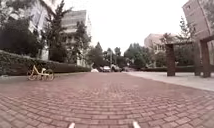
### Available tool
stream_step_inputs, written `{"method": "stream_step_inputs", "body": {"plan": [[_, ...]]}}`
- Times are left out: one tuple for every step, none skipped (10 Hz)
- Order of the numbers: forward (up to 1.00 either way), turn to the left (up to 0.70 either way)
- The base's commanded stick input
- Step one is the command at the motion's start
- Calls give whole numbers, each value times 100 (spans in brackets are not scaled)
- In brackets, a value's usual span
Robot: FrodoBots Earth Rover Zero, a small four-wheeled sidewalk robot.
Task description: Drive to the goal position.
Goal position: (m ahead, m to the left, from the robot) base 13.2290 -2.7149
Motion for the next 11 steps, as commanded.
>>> {"method": "stream_step_inputs", "body": {"plan": [[70, 0], [70, 0], [70, 0], [70, 0], [70, 0], [70, 0], [70, 0], [70, 0], [70, 0], [70, 0], [70, 0]]}}
